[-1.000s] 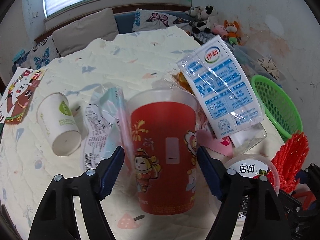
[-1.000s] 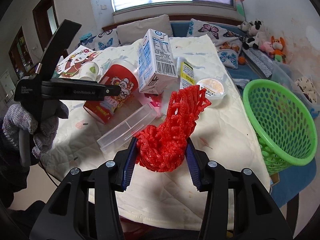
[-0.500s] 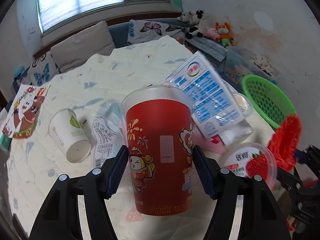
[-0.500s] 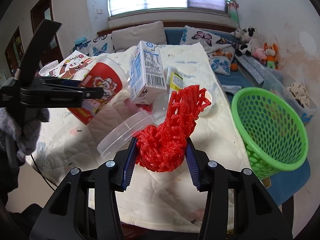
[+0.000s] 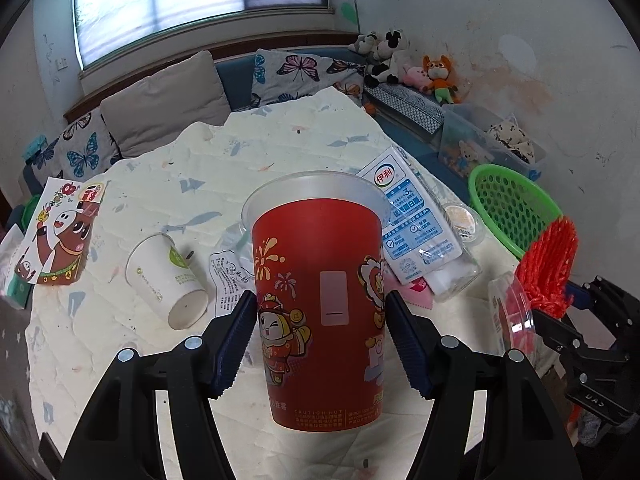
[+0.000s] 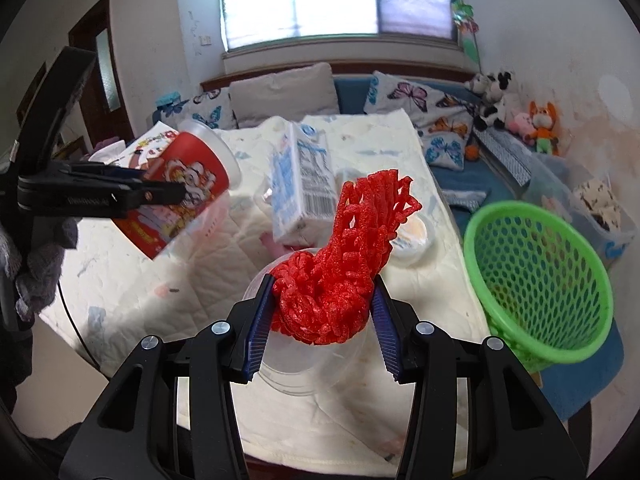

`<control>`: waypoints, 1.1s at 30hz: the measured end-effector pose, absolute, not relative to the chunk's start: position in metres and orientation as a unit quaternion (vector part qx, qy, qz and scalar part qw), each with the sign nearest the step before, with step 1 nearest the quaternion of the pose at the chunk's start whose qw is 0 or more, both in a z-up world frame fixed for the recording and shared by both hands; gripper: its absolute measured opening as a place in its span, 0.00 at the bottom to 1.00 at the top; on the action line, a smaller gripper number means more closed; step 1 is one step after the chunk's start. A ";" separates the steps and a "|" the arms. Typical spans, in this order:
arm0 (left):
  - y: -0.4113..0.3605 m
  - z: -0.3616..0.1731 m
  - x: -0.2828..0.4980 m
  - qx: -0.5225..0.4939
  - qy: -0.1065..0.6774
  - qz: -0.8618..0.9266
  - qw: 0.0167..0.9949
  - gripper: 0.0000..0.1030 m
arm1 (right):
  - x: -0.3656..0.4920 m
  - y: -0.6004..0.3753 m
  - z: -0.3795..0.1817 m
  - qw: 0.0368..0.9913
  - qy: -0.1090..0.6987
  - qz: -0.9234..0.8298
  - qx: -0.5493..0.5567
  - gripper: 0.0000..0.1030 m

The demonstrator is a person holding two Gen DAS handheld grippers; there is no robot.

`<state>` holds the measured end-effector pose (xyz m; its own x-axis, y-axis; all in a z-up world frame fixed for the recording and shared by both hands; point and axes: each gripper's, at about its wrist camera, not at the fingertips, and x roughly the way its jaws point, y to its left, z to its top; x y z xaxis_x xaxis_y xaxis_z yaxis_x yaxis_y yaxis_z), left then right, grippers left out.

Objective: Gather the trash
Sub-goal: 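Carry the red net to the green basket and open the right tool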

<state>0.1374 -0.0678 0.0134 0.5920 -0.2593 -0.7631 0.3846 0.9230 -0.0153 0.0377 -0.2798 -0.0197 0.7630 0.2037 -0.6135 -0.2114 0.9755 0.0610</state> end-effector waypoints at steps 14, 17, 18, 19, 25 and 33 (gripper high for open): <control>-0.069 0.022 0.133 0.072 0.404 -0.188 0.892 0.62 | 0.046 -0.271 -0.045 0.926 0.363 0.097 -0.046 0.47; -0.071 0.025 0.132 0.073 0.403 -0.191 0.892 0.62 | 0.046 -0.275 -0.051 0.925 0.368 0.085 -0.052 0.47; -0.072 0.026 0.132 0.074 0.402 -0.193 0.892 0.62 | 0.046 -0.278 -0.052 0.924 0.370 0.084 -0.048 0.47; -0.072 0.027 0.130 0.074 0.400 -0.193 0.893 0.62 | 0.045 -0.279 -0.052 0.924 0.370 0.083 -0.046 0.47; -0.085 0.037 0.127 0.070 0.395 -0.217 0.890 0.62 | 0.044 -0.299 -0.043 0.929 0.362 0.069 -0.016 0.47; -0.129 0.055 0.126 0.082 0.378 -0.266 0.883 0.62 | 0.050 -0.358 -0.022 0.940 0.340 0.016 0.024 0.48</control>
